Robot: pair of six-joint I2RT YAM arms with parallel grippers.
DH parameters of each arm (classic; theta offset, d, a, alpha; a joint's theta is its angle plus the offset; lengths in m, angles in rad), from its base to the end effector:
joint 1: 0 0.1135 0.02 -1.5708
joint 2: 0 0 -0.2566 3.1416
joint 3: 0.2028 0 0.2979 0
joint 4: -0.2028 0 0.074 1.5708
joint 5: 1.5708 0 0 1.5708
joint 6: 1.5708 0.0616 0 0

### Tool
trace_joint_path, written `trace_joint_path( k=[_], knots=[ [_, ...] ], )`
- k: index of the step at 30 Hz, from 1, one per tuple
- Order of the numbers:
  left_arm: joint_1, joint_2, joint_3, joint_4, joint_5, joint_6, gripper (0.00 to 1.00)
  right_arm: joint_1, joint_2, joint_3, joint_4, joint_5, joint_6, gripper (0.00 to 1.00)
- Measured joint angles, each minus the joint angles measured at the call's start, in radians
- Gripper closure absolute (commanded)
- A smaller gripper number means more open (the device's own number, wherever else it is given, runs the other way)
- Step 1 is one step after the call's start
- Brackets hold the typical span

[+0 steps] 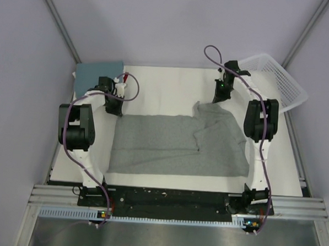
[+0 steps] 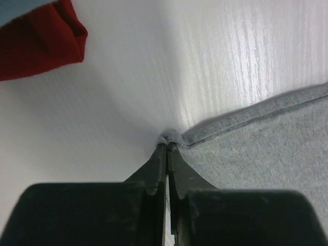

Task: Fold and stack the t-shirts
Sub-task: Grap the side of the flattened tshirt furthest away from the robot with both arms

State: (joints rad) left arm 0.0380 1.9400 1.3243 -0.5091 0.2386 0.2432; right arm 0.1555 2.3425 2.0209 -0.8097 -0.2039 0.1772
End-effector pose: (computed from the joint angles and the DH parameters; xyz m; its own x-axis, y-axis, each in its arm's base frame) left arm 0.4434 0.0023 0.1125 -0.8594 0.2015 -0.4700 0.2802 0.9544 -0.1031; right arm 0.5433 0.0978 0.1405 -0.9218 0.0302 -0.3865 -0.0755 0.9639 0.2554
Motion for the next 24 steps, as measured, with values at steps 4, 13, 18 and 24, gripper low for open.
trace_joint_path(
  k=[4, 13, 18, 24],
  knots=[
    [0.003, -0.014, -0.029, 0.037, 0.039, 0.014, 1.0, 0.0, -0.097, -0.087, 0.002, -0.015, 0.0, 1.0],
    [0.006, -0.243, -0.224, 0.059, 0.06, 0.113, 1.0, 0.003, -0.473, -0.414, 0.022, -0.009, -0.002, 1.0],
    [0.006, -0.382, -0.285, 0.063, 0.044, 0.204, 1.0, 0.006, -0.688, -0.621, 0.017, 0.025, 0.007, 1.0],
    [0.006, -0.489, -0.354, 0.053, 0.032, 0.317, 1.0, 0.006, -0.84, -0.765, -0.036, 0.085, 0.021, 1.0]
  ],
)
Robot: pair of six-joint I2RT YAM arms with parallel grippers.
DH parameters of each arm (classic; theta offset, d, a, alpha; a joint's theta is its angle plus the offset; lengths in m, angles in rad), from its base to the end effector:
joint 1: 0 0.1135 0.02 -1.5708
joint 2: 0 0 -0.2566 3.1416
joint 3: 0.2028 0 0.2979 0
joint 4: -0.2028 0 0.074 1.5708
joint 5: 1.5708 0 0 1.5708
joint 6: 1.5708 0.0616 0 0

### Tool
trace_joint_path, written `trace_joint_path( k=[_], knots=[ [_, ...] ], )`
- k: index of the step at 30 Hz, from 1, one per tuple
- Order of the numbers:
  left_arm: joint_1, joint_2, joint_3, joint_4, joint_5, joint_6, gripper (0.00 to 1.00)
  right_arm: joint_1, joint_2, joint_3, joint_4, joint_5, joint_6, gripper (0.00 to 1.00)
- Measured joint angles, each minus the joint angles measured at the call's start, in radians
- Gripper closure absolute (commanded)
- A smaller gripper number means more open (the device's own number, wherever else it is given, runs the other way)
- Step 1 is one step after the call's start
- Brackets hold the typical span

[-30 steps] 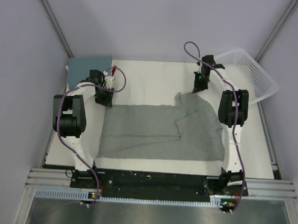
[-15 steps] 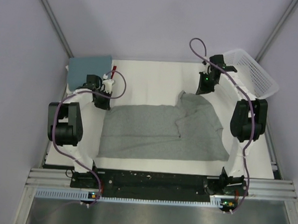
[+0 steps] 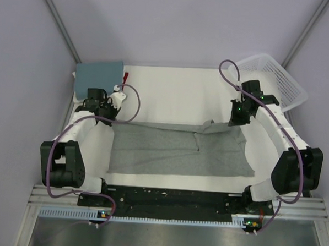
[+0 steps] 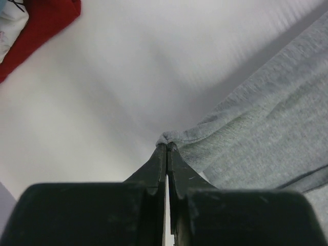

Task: Fold and stack the t-shirts
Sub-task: Grap the side of the flattened tshirt furthest away from the robot with both arms, then fold the other side of the tshirt into a rectangle

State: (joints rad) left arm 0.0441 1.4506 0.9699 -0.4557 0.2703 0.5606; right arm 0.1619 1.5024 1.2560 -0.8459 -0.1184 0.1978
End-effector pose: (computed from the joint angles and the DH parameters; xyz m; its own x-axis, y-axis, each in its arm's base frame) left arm 0.3551 -0.0008 0.1791 -0.6200 0.4855 -0.6163 0.5258 0.8402 0.1330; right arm 0.3564 0.0656 0.2365 -0.9010 0.0506 -0.4309 -0.0374 0.9804 0.1933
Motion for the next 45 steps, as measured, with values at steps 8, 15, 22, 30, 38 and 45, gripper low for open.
trace_joint_path(
  k=[8, 15, 22, 30, 38, 45],
  knots=[
    [0.0, -0.053, -0.06, -0.025, -0.008, 0.147, 1.0, 0.0, -0.115, -0.074, -0.112, 0.134, 0.015, 1.0],
    [0.0, -0.084, -0.06, -0.073, -0.006, 0.216, 1.0, 0.0, -0.188, -0.119, -0.167, 0.179, 0.017, 1.0],
    [0.0, -0.108, -0.08, -0.168, -0.014, 0.243, 1.0, 0.0, -0.191, -0.181, -0.192, 0.208, 0.036, 1.0],
    [0.0, -0.121, -0.151, -0.244, -0.024, 0.277, 1.0, 0.0, -0.118, -0.19, -0.203, 0.214, 0.05, 1.0],
    [0.0, -0.121, -0.17, -0.288, -0.025, 0.32, 0.53, 0.0, -0.047, -0.19, -0.221, 0.246, 0.071, 0.55],
    [-0.001, -0.135, -0.094, -0.462, -0.016, 0.36, 0.45, 0.002, -0.07, -0.156, -0.264, 0.323, 0.075, 0.55]
  ],
)
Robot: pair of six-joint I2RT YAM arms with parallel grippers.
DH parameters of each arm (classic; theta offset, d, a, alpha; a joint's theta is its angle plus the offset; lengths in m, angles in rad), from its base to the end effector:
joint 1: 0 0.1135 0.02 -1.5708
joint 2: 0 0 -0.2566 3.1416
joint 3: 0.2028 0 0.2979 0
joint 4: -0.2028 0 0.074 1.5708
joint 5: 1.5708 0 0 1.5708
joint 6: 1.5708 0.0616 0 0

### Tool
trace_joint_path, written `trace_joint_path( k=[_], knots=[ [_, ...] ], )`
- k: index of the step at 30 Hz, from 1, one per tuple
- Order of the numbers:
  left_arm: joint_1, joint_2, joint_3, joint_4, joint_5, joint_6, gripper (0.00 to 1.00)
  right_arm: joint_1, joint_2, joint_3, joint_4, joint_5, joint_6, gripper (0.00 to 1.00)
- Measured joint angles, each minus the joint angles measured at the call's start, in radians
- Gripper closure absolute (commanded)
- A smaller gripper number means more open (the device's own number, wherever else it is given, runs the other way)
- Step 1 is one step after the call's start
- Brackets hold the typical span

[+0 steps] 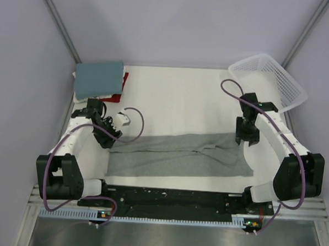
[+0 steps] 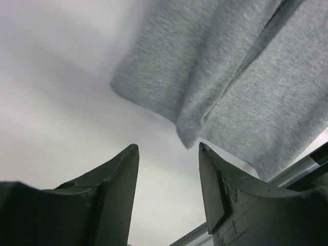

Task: Fold and stack the t-shirts
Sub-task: Fold the other side of the tshirt into a rectangle

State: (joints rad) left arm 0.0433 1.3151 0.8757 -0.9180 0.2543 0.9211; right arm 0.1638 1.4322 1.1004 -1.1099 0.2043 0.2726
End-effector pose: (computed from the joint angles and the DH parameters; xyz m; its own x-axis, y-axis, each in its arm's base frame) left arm 0.2734 -0.0037 0.1613 -0.5816 0.7462 -0.3239 0.7843 0.6200 0.0199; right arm 0.2953 0.0361 0.1961 -0.9783 0.1055 -0.1782 0.1345 0.9781 -0.1591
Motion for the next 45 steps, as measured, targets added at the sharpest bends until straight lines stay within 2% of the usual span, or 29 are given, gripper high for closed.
trace_joint_path(
  k=[3, 8, 15, 25, 27, 32, 34, 36, 38, 42, 45],
  knots=[
    [0.0, -0.006, 0.079, -0.031, 0.004, -0.006, 0.47, 0.06, -0.045, 0.038, 0.034, -0.038, -0.016, 0.55],
    [0.0, -0.011, 0.109, 0.008, 0.01, -0.059, 0.53, 0.281, -0.023, 0.088, 0.154, -0.168, -0.084, 0.58],
    [-0.001, 0.012, 0.081, 0.068, 0.001, -0.14, 0.53, 0.288, 0.204, 0.135, 0.198, -0.235, -0.077, 0.55],
    [-0.002, 0.021, 0.043, 0.089, -0.001, -0.163, 0.53, 0.293, 0.211, 0.086, 0.182, -0.271, -0.031, 0.49],
    [-0.002, 0.027, 0.043, 0.09, -0.002, -0.164, 0.53, 0.292, 0.22, 0.071, 0.177, -0.263, -0.021, 0.55],
    [-0.002, 0.031, 0.043, 0.096, -0.002, -0.164, 0.53, 0.293, 0.244, 0.064, 0.175, -0.266, -0.008, 0.9],
    [-0.002, 0.031, 0.043, 0.095, -0.002, -0.164, 0.53, 0.292, 0.248, 0.063, 0.175, -0.278, -0.001, 0.92],
    [-0.002, 0.031, 0.043, 0.096, -0.002, -0.163, 0.53, 0.292, 0.248, 0.064, 0.175, -0.288, 0.002, 0.87],
    [-0.002, 0.031, 0.043, 0.096, -0.005, -0.163, 0.53, 0.293, 0.248, 0.063, 0.175, -0.297, 0.006, 0.88],
    [-0.002, 0.031, 0.043, 0.096, -0.011, -0.163, 0.53, 0.293, 0.249, 0.063, 0.175, -0.309, 0.017, 1.0],
    [-0.002, 0.031, 0.043, 0.096, -0.013, -0.163, 0.54, 0.293, 0.254, 0.058, 0.175, -0.311, 0.021, 1.0]
  ],
)
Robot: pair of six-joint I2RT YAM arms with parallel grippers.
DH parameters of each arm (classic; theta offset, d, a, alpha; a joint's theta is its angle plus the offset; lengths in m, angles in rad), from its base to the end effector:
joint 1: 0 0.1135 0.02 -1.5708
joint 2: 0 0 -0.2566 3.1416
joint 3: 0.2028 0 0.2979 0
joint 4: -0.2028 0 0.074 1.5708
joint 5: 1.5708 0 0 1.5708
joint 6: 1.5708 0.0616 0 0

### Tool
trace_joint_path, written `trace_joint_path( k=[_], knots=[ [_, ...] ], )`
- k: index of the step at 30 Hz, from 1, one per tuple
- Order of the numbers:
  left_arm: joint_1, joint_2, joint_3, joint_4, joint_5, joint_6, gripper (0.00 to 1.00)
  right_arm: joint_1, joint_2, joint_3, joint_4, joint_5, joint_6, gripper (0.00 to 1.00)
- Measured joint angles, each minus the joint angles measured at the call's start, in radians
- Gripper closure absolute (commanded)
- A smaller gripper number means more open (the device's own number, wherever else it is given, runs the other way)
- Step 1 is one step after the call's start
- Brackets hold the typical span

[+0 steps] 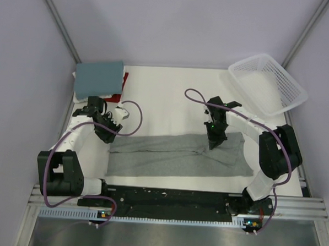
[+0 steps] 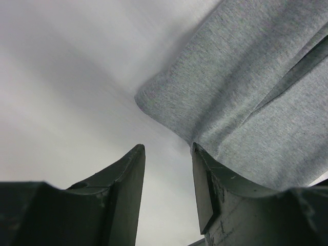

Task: Fold and stack the t-shirts
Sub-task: Fold the other side of the tshirt into a rectangle

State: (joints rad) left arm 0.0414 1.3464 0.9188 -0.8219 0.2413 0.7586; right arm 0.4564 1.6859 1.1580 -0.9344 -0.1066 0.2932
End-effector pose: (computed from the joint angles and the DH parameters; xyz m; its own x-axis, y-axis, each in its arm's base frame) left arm 0.2959 -0.0025 0.1703 -0.6638 0.6411 -0.3852 0.6777 0.7334 0.0527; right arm 0.3081 0.1586 0.1388 -0.9839 -0.1629 -0.0731 -0.1715 0.9762 0.1325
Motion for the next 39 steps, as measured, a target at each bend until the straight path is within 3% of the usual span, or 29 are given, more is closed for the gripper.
trace_joint_path(
  k=[10, 23, 33, 39],
  knots=[
    [0.0, 0.003, 0.0, 0.006, -0.005, 0.003, 0.53, 0.006, -0.095, -0.06, -0.006, -0.114, 0.027, 1.0],
    [0.0, 0.04, 0.0, 0.015, -0.005, 0.003, 0.53, 0.122, -0.205, -0.202, -0.01, -0.307, 0.131, 1.0],
    [0.0, 0.05, 0.0, 0.018, -0.011, 0.003, 0.53, 0.218, -0.158, -0.221, 0.038, -0.396, 0.146, 0.66],
    [-0.001, 0.055, 0.0, 0.018, -0.018, 0.0, 0.53, 0.297, -0.148, -0.146, -0.009, -0.401, 0.092, 0.61]
  ],
)
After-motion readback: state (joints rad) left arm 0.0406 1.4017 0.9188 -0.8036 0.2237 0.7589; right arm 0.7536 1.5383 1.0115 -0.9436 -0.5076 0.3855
